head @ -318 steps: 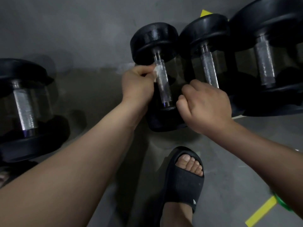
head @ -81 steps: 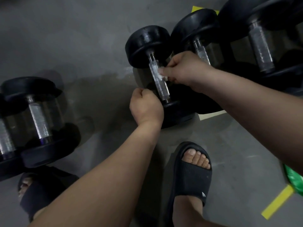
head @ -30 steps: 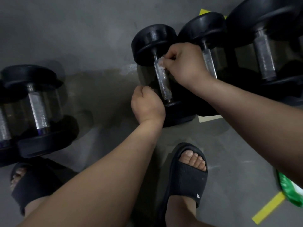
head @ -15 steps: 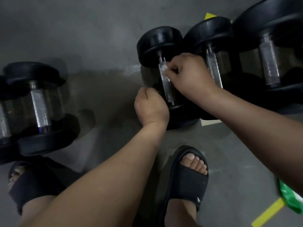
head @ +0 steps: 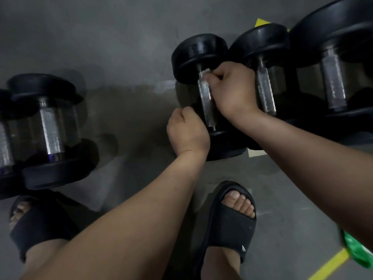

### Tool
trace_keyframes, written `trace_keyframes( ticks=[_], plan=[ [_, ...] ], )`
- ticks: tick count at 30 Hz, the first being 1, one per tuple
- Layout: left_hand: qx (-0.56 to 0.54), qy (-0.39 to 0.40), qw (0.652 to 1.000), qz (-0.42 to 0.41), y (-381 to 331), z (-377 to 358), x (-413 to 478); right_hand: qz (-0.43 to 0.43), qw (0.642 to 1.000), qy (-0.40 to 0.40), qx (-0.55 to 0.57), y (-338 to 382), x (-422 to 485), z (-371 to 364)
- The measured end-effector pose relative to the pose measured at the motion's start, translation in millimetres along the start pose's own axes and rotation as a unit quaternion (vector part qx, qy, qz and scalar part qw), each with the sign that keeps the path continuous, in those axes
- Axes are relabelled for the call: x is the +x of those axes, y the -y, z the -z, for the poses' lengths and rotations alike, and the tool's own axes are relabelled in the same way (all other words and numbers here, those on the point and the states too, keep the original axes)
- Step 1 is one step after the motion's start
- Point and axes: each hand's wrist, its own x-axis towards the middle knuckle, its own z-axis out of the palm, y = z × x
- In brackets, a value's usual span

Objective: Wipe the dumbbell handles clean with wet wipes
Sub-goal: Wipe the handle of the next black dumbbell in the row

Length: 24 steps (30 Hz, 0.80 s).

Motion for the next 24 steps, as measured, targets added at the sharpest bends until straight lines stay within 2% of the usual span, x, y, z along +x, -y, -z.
trace_keyframes(
  ticks=[2, 5, 8, 10, 15, 20, 24],
  plan=[
    [0.002, -0.004, 1.0, 0.001, 0.4, 0.4, 0.3, -0.124, 0.987, 0.013, 0.106, -0.5, 7.4, -1.9],
    [0.001, -0.006, 1.0, -0.006, 2.3, 0.0, 0.5, -0.276, 0.913, 0.074, 0.292, -7.4, 13.3, -5.2],
    [-0.005, -0.005, 1.0, 0.002, 2.3, -1.3, 0.6, -0.368, 0.828, 0.168, 0.388, -6.2, 13.6, -6.3],
    [-0.006, -0.008, 1.0, 0.006, 2.7, -1.9, 0.8, -0.383, 0.8, 0.208, 0.411, -4.3, 14.0, -3.3],
    [0.004, -0.004, 1.0, -0.001, 3.2, -1.5, 1.3, -0.361, 0.793, 0.228, 0.434, -9.8, 15.9, 4.8],
    [0.005, -0.003, 1.0, -0.001, 1.8, -1.0, 0.8, -0.316, 0.809, 0.214, 0.448, -10.1, 15.6, 11.2],
    [0.01, -0.008, 1.0, -0.011, 3.1, -1.9, 3.2, -0.295, 0.833, 0.213, 0.417, -11.7, 13.9, 13.9]
  ],
)
